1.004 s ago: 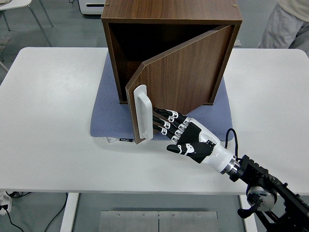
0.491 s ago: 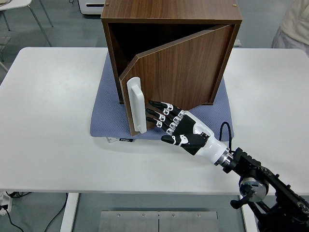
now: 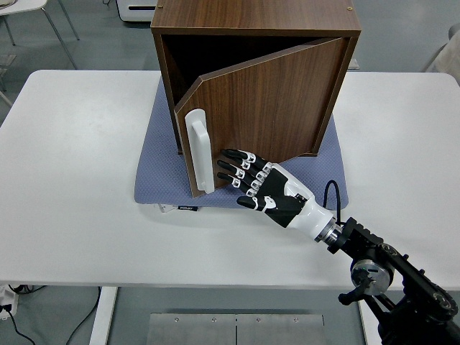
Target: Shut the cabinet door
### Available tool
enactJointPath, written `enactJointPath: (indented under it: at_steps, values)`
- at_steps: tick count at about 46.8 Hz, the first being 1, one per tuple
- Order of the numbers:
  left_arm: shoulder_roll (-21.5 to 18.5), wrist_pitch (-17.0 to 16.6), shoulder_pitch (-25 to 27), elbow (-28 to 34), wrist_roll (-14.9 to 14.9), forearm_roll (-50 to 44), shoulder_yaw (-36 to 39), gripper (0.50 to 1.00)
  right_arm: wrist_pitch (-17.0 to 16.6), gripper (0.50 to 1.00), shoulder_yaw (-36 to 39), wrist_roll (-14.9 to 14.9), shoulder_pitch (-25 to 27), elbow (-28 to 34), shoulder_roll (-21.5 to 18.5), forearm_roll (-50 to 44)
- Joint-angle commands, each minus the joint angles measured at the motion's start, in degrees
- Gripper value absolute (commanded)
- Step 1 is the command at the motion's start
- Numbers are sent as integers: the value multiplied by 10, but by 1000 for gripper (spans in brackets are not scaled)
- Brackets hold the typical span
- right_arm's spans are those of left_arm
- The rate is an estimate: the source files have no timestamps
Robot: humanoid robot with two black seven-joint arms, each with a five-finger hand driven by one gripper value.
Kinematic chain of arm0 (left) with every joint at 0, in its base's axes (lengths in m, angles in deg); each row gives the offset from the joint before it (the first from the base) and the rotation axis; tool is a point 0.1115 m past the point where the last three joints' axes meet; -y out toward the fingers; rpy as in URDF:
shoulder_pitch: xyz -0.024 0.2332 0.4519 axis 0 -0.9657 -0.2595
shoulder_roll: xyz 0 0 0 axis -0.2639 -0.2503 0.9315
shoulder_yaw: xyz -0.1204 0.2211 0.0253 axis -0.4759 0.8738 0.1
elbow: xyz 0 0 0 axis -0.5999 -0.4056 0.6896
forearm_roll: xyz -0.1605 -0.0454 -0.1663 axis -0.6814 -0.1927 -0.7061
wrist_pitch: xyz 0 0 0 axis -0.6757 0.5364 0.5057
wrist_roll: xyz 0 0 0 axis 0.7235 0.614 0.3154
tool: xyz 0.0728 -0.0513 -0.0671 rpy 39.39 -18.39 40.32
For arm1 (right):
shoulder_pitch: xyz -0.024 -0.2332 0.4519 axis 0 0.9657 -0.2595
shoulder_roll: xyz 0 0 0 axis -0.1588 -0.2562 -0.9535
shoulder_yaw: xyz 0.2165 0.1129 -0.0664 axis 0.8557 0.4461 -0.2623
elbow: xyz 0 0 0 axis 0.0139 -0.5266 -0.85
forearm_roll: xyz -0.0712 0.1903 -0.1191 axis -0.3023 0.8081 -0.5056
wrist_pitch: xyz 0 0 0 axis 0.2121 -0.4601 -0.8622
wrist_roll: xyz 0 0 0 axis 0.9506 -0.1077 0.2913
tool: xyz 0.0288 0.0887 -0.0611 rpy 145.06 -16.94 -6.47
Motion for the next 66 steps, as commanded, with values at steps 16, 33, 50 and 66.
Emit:
enactJointPath:
  at_steps: [16, 33, 50, 66]
  values:
    - [0, 0, 0, 0, 0, 0, 0, 1000, 0, 1000, 4, 3, -23, 32, 0, 4]
    - [0, 0, 0, 0, 0, 0, 0, 1000, 0, 1000, 10, 6, -51, 65, 0, 4]
    - [0, 0, 0, 0, 0, 0, 0, 1000, 0, 1000, 20, 6, -72, 97, 0, 6]
    - [0, 0, 0, 0, 0, 0, 0, 1000, 0, 1000, 20, 6, -90, 108, 0, 6]
